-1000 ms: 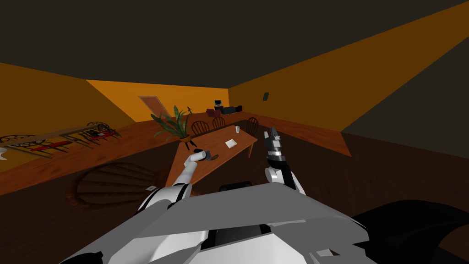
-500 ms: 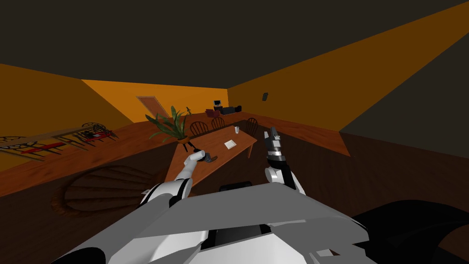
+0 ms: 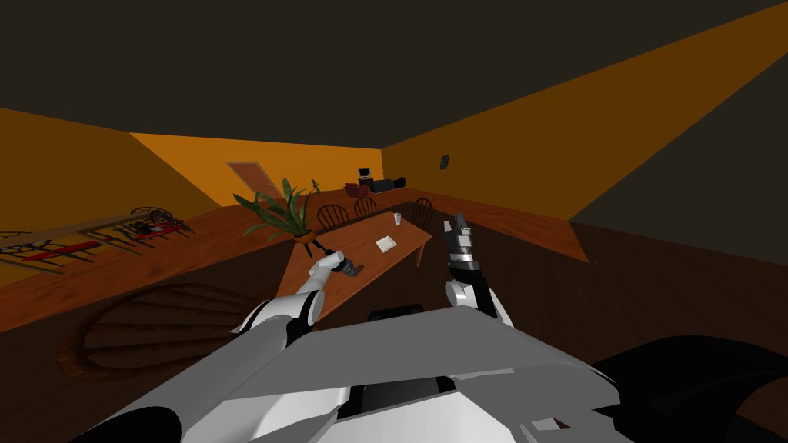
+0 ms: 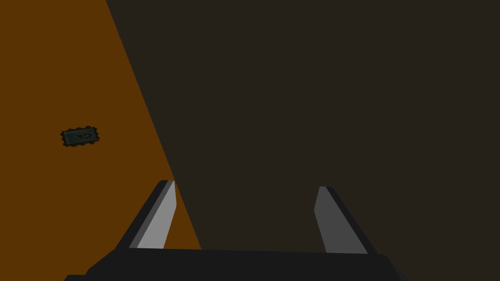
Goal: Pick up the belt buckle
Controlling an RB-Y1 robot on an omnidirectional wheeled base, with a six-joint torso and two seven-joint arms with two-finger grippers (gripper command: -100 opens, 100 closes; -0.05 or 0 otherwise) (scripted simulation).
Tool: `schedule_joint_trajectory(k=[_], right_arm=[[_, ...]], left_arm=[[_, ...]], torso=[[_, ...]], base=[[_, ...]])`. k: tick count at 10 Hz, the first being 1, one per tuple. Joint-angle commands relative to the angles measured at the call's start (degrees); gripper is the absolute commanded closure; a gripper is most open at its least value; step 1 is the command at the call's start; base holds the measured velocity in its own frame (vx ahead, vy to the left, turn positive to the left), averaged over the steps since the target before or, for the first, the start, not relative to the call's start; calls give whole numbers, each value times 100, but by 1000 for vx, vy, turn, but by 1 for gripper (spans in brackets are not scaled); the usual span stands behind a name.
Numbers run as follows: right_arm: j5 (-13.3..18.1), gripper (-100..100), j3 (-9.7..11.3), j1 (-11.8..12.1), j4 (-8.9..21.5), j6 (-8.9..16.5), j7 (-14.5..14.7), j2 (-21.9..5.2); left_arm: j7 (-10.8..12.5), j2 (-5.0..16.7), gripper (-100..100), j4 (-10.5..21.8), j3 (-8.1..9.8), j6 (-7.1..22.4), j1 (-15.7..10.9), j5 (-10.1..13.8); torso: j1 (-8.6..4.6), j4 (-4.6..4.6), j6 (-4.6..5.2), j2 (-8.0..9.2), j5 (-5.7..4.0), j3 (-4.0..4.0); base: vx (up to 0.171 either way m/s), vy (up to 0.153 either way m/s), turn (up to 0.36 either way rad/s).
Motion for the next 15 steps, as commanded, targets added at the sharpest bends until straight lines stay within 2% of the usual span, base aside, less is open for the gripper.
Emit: schedule_joint_trajectory(k=[1, 5, 6, 7, 8, 12, 13, 15], right_arm=[[0, 0, 0, 0, 0, 0, 0, 0], [0, 0, 0, 0, 0, 0, 0, 0], [0, 0, 0, 0, 0, 0, 0, 0], [0, 0, 0, 0, 0, 0, 0, 0], [0, 0, 0, 0, 0, 0, 0, 0], [0, 0, -1, -2, 1, 1, 0, -1], [0, 0, -1, -2, 1, 1, 0, -1], [0, 0, -1, -1, 0, 0, 0, -1]], left_arm=[[19, 31, -100, 230, 97, 235, -112, 59], [25, 136, -100, 812, 283, 606, -423, 188], [18, 118, -100, 750, 254, 529, -393, 168], [19, 121, 0, 773, 259, 547, -406, 171], [146, 123, -100, 868, 298, 434, -421, 140], [656, 132, -100, 1258, 455, -13, -488, 18], [656, 132, -100, 1258, 455, -13, -488, 18], [911, 136, -100, 1453, 534, -236, -521, -43]], torso=[[0, 0, 0, 0, 0, 0], [-2, -1, -1, -2, 0, -1], [-1, -1, 0, -3, 0, -2], [2, 0, -1, 6, 1, 3], [3, 2, -1, 14, 1, 8], [49, 12, 1, 56, 11, 32], [51, 11, 0, 53, 11, 30], [32, 7, 0, 33, 8, 19]], base=[[55, -4, -21], [57, -12, -14], [27, -3, -2], [0, 0, 0], [-20, 43, -206], [-87, 121, -330], [-52, 81, -83], [-48, 74, -258]])
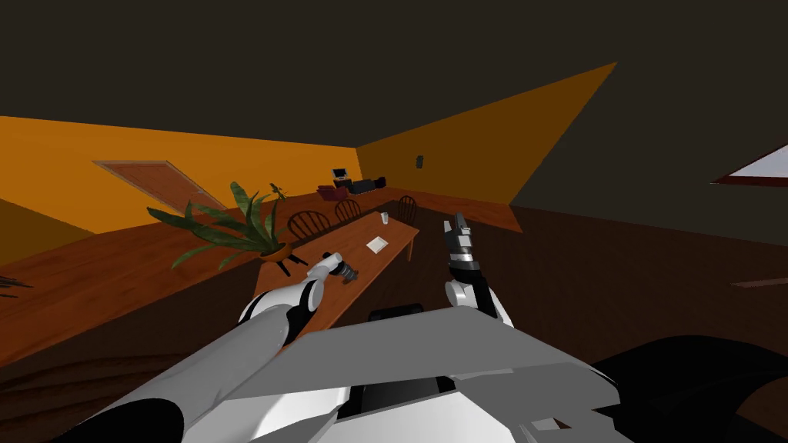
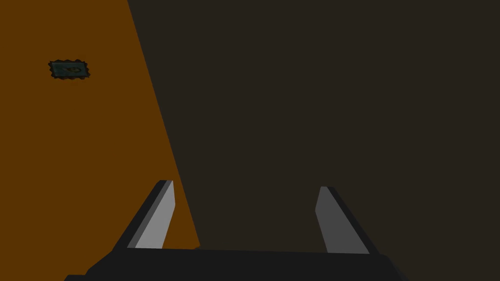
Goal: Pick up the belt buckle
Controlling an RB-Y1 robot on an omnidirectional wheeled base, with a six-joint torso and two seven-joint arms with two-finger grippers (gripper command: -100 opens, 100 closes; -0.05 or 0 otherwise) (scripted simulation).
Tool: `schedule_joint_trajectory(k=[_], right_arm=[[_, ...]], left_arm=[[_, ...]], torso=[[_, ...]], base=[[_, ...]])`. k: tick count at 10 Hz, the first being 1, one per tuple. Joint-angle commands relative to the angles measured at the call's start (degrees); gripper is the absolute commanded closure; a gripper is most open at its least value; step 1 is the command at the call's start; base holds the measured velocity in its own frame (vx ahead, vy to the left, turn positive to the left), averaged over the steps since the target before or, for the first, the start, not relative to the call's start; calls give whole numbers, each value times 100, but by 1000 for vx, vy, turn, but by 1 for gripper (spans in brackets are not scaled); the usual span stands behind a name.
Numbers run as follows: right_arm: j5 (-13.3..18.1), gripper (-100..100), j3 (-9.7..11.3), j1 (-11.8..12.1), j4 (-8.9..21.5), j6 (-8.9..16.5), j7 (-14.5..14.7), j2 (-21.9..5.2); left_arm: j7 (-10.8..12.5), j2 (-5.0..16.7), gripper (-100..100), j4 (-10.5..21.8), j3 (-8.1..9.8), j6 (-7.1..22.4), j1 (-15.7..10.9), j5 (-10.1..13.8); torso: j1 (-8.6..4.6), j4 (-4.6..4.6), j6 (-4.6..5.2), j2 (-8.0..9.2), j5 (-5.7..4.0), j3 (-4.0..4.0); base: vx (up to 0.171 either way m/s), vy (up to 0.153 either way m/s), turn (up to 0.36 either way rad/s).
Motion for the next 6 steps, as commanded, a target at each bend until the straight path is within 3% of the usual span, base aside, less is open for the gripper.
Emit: schedule_joint_trajectory(k=[1, 3, 4, 5, 6], right_arm=[[0, 0, 0, 0, 0, 0, 0, 0], [0, 0, -1, 0, 0, 0, 0, 0], [0, 0, -1, 0, 0, 0, 0, 0], [0, 0, -1, 2, 0, 0, 0, 0], [0, 0, -1, 2, 0, 0, 0, 0]], left_arm=[[226, 1, -100, 104, 61, -171, -3, -53], [481, 6, -100, 299, 140, -394, -37, -114], [412, -7, -100, 158, 108, -273, 7, -104], [440, -7, 100, 176, 113, -300, 2, -106], [437, -6, 100, 174, 112, -298, 4, -106]], torso=[[0, 0, 0, 0, 0, 0], [13, 3, -4, 13, 3, 8], [15, 3, -4, 11, 3, 7], [-2, 0, -9, -5, 0, -2], [-16, -3, -7, -18, -3, -10]], base=[[-91, 104, -385], [-94, 116, -286], [-39, 53, -55], [-8, 10, 9], [-6, 3, 2]])
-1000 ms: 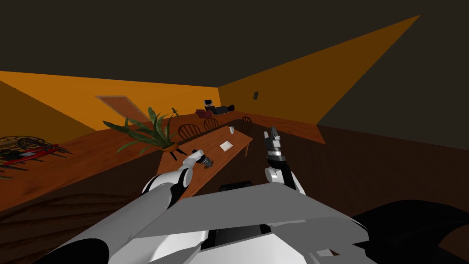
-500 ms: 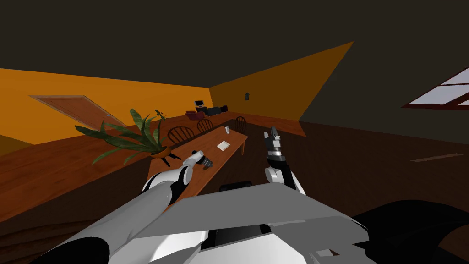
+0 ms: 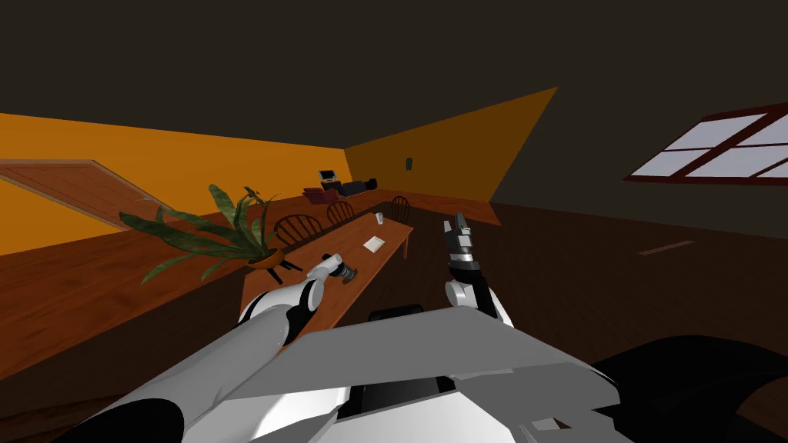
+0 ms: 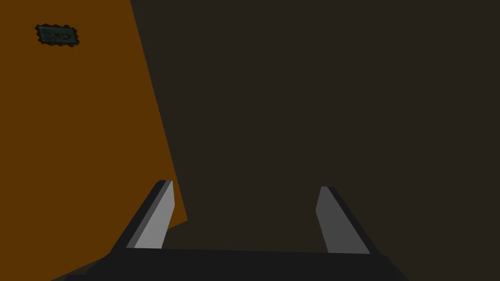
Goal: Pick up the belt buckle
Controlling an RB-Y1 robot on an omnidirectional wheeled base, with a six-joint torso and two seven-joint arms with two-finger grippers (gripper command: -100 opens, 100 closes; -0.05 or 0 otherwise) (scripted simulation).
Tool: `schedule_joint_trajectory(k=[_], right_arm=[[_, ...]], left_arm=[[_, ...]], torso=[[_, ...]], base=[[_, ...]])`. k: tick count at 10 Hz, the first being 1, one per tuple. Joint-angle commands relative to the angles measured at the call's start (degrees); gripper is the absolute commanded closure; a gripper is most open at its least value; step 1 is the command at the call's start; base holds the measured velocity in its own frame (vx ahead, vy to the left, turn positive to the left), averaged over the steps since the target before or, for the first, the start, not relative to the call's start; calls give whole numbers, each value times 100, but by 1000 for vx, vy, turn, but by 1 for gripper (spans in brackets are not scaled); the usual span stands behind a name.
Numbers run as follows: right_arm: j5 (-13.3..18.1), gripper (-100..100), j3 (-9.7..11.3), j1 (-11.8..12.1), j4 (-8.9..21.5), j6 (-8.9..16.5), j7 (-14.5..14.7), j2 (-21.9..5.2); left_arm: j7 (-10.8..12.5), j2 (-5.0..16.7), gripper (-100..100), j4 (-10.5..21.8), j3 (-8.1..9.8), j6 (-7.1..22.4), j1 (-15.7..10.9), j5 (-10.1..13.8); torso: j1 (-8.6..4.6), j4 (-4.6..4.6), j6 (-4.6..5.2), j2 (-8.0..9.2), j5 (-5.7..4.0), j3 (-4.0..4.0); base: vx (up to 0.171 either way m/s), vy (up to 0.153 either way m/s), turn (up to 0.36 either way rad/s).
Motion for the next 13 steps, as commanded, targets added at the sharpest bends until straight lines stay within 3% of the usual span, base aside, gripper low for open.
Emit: schedule_joint_trajectory(k=[1, 3, 4, 5, 13], right_arm=[[0, 0, 0, 0, 0, 0, 0, 0], [0, 0, 0, 0, 0, 0, 0, 0], [0, 0, 0, 0, 0, 0, 0, 0], [0, 0, 0, 0, 0, 0, 0, 0], [0, 0, 0, 2, 0, 0, 0, 1]], left_arm=[[0, 0, 100, 0, 0, 0, 0, 0], [3, 0, 100, -1, 2, 0, -2, 2], [3, 0, 0, -1, 2, 0, -1, 2], [-86, 12, 100, 22, -13, 7, -27, 21], [-978, -4, 100, -660, -288, 788, 90, 235]], torso=[[0, 0, 0, 0, 0, 0], [0, -3, 0, -8, -1, -5], [0, -3, 0, -9, -1, -6], [0, -3, 0, -9, -1, -6], [-31, -8, -5, -29, -9, -17]], base=[[0, 0, 0], [0, 0, 0], [0, 0, 0], [29, -41, 212], [77, -98, 278]])
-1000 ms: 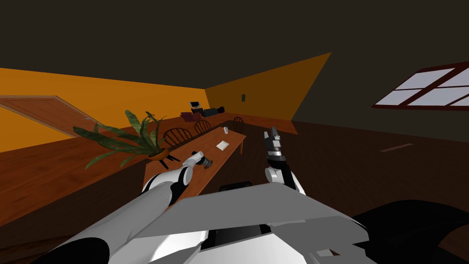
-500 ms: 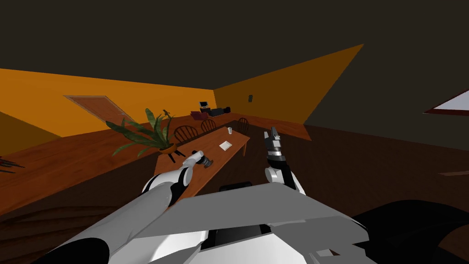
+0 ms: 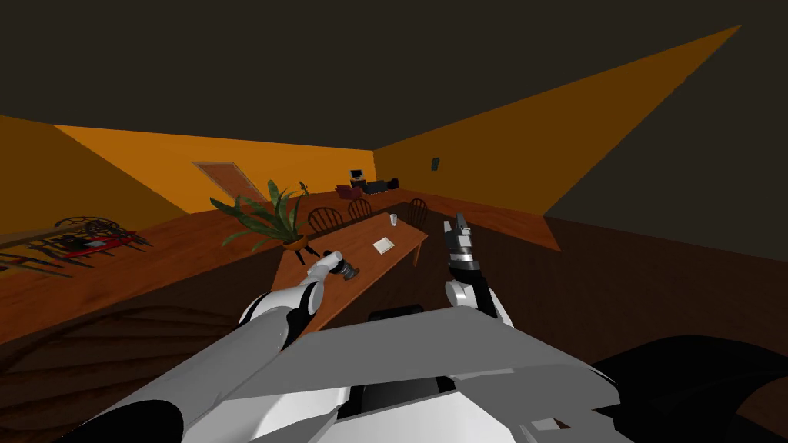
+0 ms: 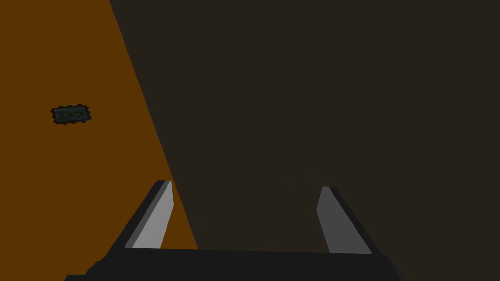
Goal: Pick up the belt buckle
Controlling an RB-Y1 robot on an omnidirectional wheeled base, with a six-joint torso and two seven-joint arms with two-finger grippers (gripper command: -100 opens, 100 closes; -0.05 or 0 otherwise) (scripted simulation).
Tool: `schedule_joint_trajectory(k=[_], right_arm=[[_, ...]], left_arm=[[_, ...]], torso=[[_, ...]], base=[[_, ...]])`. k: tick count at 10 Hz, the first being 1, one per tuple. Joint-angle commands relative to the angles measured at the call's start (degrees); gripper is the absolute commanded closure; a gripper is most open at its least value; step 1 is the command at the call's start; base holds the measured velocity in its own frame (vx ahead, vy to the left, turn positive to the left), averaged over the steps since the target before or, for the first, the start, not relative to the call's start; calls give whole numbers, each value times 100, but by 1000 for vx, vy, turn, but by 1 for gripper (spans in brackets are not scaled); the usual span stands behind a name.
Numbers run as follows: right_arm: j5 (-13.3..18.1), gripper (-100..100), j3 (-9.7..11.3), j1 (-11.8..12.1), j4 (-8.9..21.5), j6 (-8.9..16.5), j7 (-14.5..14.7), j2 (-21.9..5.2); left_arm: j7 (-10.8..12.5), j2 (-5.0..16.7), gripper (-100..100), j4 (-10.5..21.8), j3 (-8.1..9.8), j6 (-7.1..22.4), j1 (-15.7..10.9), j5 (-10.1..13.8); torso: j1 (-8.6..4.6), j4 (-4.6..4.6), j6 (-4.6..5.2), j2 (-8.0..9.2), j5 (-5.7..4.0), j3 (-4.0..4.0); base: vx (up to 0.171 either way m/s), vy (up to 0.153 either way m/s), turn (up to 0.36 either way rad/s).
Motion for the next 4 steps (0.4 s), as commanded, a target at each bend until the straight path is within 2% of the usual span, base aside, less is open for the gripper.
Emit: schedule_joint_trajectory(k=[1, 2, 3, 4], right_arm=[[0, 0, 0, 0, 0, 0, 0, 0], [0, 0, 0, 0, 0, 0, 0, 0], [0, 0, 0, 0, 0, 0, 0, 0], [0, 0, 0, -2, 0, 0, 0, -1]], left_arm=[[-234, 3, 100, -120, -62, 182, 3, 54], [-362, 1, 100, -217, -101, 294, 20, 85], [-240, -1, 100, -241, -80, 257, 47, 58], [-273, 7, 0, -245, -84, 282, 47, 61]], torso=[[0, 0, 0, 0, 0, 0], [-3, -1, 1, -1, 0, -1], [-3, 0, 1, -1, -1, -1], [15, 1, 10, 6, 5, 3]], base=[[73, -117, 334], [64, -118, 339], [27, -56, 74], [4, -10, -11]])
